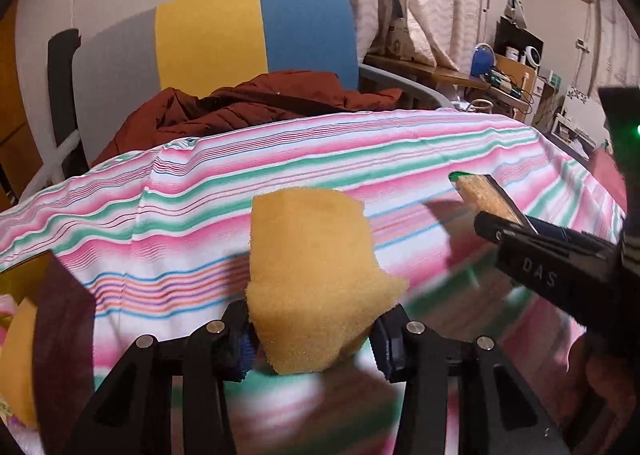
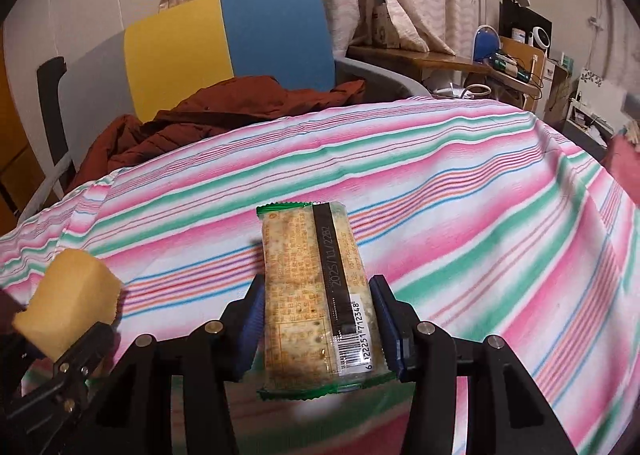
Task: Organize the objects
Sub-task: 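Carry the sponge with left while right carries the cracker packet into the tray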
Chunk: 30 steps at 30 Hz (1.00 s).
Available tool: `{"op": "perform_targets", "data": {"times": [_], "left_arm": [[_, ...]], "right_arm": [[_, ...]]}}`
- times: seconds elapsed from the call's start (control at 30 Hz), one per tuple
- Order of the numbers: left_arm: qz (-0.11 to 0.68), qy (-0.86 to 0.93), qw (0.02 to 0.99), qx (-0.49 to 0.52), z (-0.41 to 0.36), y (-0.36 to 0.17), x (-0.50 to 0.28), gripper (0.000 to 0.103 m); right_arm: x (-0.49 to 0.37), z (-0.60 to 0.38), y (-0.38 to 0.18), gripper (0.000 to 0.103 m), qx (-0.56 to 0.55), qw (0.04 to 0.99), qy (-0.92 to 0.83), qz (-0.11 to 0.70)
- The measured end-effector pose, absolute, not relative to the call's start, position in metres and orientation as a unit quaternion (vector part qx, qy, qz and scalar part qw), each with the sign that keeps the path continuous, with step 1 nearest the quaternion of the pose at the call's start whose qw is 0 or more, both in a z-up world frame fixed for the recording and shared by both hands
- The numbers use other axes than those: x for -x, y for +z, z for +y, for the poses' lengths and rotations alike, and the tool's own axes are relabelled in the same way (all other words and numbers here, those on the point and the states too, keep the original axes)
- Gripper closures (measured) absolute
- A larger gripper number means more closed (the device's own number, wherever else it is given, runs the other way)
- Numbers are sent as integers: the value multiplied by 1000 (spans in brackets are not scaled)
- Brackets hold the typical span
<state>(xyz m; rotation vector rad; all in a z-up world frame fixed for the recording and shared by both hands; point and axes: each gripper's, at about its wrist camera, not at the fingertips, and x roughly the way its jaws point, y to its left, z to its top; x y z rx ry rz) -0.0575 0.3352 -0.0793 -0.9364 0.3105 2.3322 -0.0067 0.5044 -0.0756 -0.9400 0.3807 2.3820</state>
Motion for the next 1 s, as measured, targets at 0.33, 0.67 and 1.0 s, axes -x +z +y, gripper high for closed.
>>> {"op": "perform_targets", "data": {"times": [0.33, 0.67, 1.0], "left_arm": [[96, 867, 336, 356, 300, -73, 11, 57], [70, 866, 374, 324, 252, -28, -40, 57], [37, 885, 327, 328, 170, -10, -43, 57]], "right_arm": [[-21, 464, -70, 52, 370, 247, 885, 139], [-56, 428, -44, 52, 358, 216, 892, 172], [-54, 356, -13, 52, 348, 107, 911, 192]]}}
